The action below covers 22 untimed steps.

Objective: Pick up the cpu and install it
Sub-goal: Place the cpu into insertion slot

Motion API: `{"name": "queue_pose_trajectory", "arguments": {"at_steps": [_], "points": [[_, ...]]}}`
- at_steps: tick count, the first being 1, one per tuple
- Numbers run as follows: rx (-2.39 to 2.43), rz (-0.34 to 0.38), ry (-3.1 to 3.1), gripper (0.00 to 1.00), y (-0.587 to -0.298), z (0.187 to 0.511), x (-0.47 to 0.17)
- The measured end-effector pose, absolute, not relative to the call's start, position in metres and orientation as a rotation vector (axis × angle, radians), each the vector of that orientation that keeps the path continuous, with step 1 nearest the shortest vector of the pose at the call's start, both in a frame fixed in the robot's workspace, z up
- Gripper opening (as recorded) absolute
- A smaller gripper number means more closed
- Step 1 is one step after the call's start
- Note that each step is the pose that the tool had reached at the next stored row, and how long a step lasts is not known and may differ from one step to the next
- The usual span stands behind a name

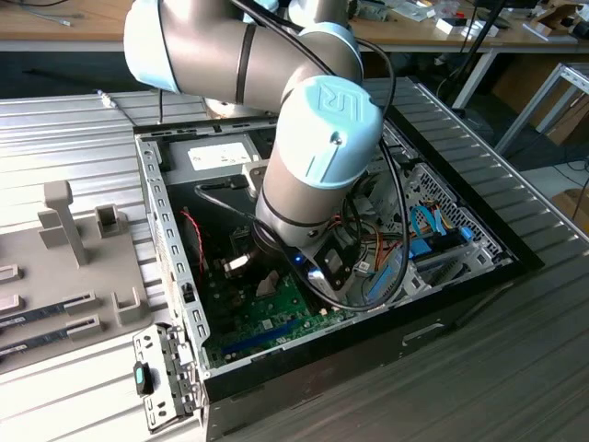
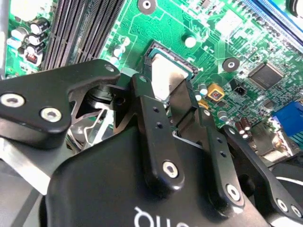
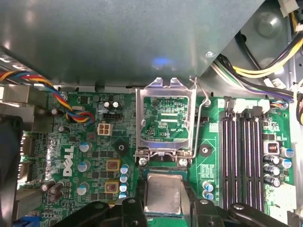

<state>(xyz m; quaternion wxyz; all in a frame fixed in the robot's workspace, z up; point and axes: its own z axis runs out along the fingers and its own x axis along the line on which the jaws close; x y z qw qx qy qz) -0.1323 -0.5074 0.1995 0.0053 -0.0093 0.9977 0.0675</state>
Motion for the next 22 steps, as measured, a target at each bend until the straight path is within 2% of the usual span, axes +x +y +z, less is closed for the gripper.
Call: {"name": "queue_pose_trajectory", "arguments": {"at_steps": [10,12,13,22], "points": [[-0.055,0.211,3.125,0.41,-0.509,0.200,-0.132],[-0.056,0.212,3.125,0.42,-0.509,0.199,-0.132],[-0.056,0.212,3.124,0.48,-0.509,0.199,-0.132],[-0.056,0.227,3.123,0.48,-0.509,0.211,-0.132]]}}
